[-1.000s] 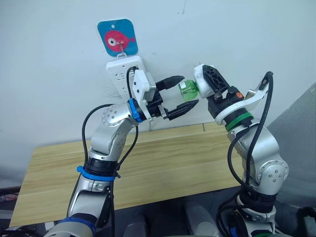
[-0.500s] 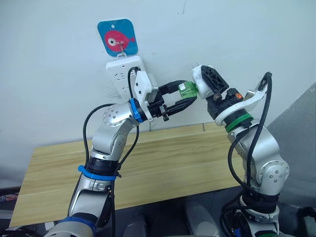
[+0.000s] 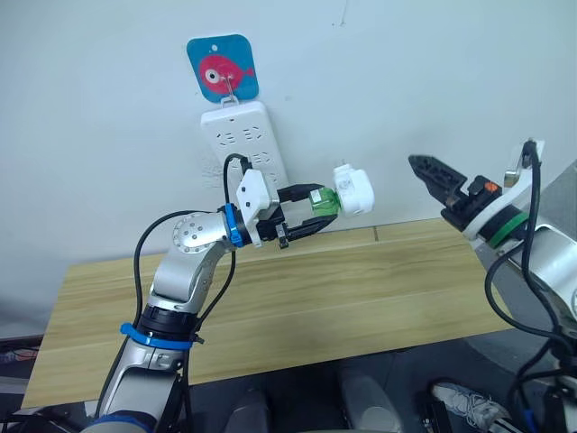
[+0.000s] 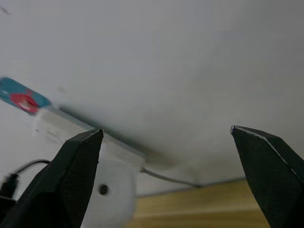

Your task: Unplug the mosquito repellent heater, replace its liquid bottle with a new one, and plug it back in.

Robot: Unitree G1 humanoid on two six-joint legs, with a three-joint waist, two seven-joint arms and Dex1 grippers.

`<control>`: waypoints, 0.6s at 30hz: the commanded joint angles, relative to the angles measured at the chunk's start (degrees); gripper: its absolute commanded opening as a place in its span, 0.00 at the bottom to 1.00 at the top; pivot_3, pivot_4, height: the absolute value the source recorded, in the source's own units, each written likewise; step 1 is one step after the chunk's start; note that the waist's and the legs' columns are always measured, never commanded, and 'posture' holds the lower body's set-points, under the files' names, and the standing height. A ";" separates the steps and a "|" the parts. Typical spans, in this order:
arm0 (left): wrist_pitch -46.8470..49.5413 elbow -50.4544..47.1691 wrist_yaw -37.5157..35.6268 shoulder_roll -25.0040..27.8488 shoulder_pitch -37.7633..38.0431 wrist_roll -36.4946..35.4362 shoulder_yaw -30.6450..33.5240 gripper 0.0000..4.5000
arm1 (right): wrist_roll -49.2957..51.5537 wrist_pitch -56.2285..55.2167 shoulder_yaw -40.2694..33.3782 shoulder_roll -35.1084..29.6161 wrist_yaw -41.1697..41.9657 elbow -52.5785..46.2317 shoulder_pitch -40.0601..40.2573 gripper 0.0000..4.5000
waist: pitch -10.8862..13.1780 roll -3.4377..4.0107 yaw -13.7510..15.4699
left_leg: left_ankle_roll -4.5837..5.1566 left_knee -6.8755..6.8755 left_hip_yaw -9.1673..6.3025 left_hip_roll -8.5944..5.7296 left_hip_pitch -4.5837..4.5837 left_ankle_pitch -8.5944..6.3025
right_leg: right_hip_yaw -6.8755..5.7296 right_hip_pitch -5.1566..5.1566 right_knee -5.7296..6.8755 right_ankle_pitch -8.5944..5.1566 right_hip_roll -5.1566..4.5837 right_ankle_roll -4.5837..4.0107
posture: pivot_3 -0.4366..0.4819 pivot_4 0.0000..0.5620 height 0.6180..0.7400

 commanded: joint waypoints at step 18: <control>-6.12 -3.99 -14.15 4.42 2.79 -3.59 -1.15 0.52 | 9.64 27.50 11.76 -5.19 30.73 15.06 -9.09 1.00 | 0.20 0.05 3.72 | 0.03 0.04 -0.07 0.01 -0.07 -0.02 | -0.06 0.04 -0.16 0.00 0.00 0.00 | 0.34 0.35 0.95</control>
